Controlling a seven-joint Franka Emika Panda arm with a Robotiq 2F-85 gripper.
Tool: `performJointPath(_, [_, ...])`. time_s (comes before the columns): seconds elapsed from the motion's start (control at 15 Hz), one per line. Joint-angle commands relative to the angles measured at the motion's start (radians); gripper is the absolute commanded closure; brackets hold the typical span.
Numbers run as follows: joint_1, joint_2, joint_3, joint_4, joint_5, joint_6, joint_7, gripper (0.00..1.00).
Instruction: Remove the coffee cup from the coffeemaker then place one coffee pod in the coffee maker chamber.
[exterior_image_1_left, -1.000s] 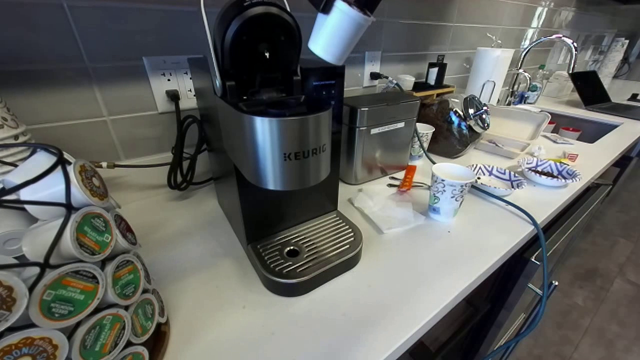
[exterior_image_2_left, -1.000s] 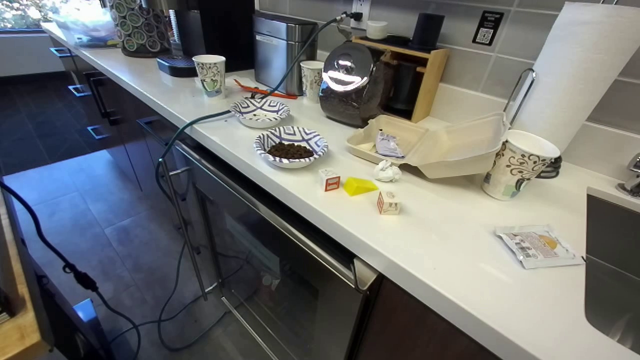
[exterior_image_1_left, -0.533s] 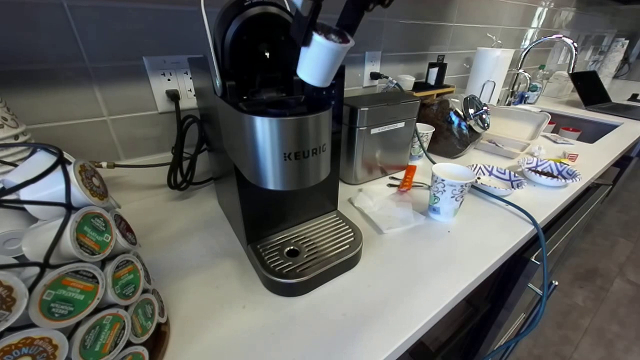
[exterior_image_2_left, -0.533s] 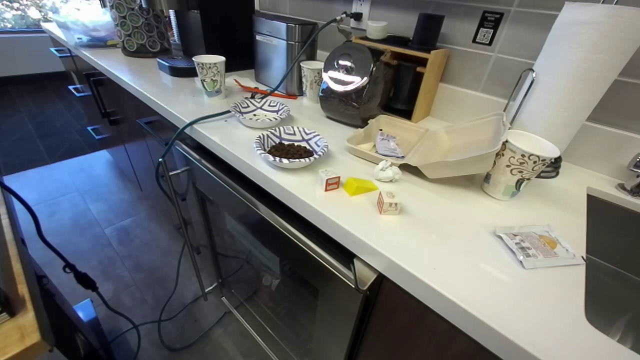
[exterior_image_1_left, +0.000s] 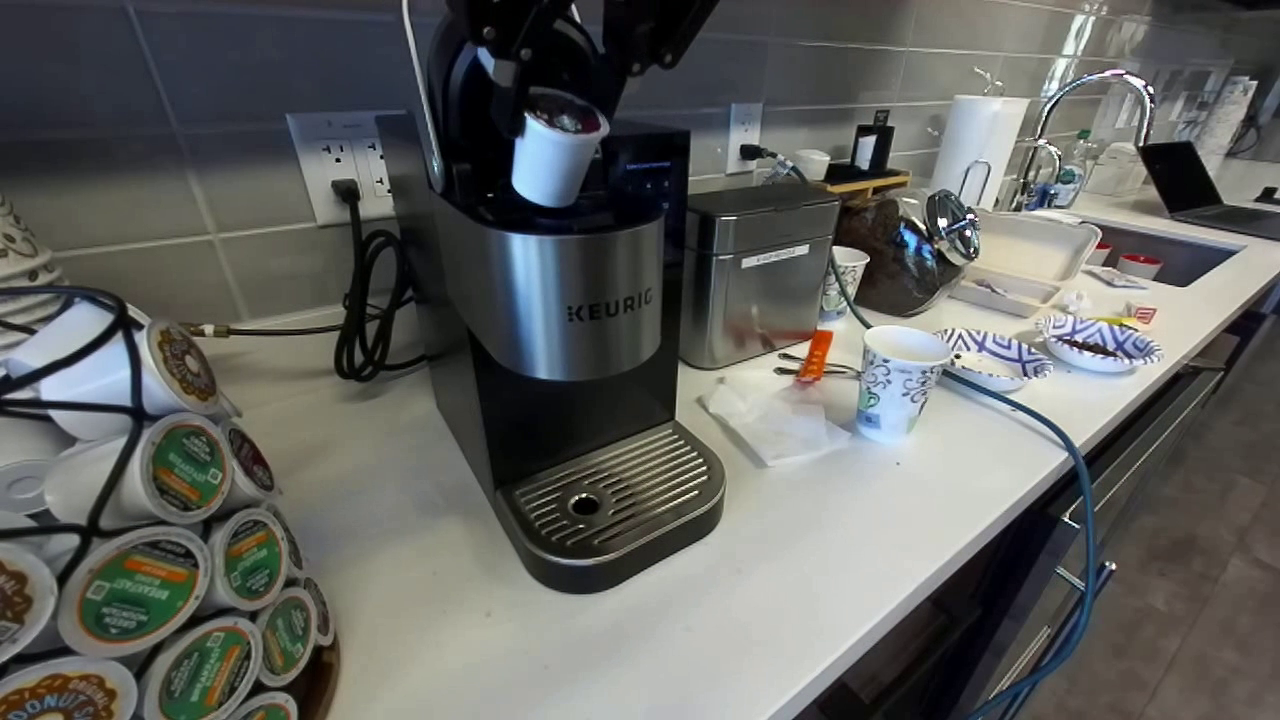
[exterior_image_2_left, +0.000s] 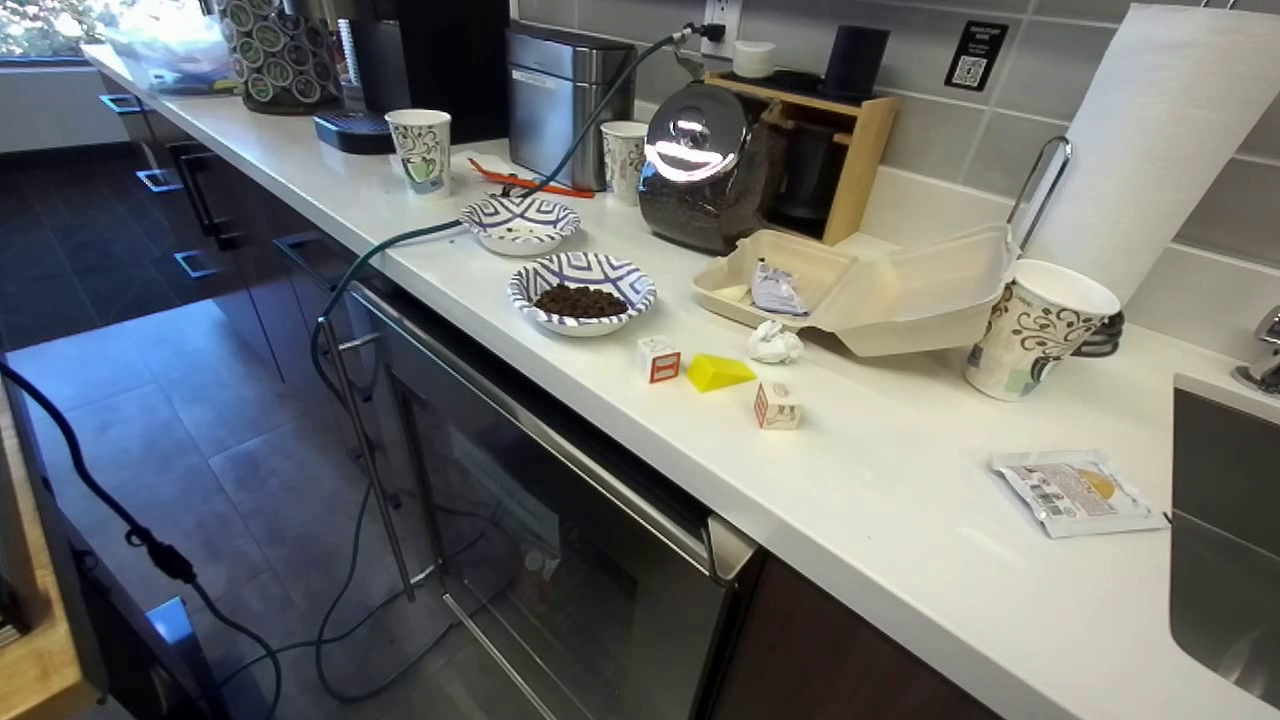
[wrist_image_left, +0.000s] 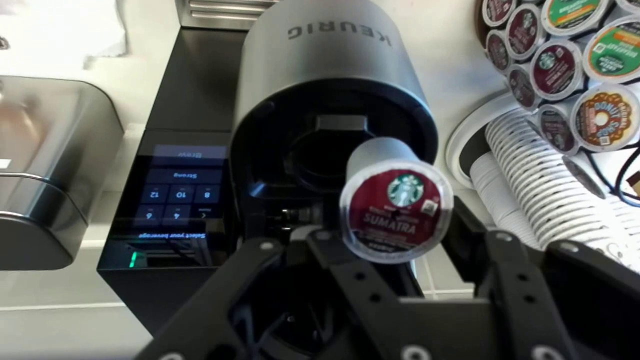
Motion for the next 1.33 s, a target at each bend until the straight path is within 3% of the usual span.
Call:
performJointPath(0.0, [0.062,0.064,-0.068,0.115,-0.032,-0.09,0.036,0.73])
performJointPath(0.6, [0.08,0.148,-0.079,0.229,-0.027,-0.203,0.039,0.73])
performJointPath(0.67, [0.084,0.152,-0.083,0.235,-0.031,-0.213,0.043,0.23])
performJointPath(0.73, [0.084,0.15,-0.086,0.239,-0.029,-0.218,0.05,0.23])
performJointPath(0.93, [0.08,0.122,-0.098,0.229,-0.027,-0.244,0.071,0.01])
performJointPath(1.27, [0.052,0.034,-0.12,0.135,-0.002,-0.328,0.108,0.0])
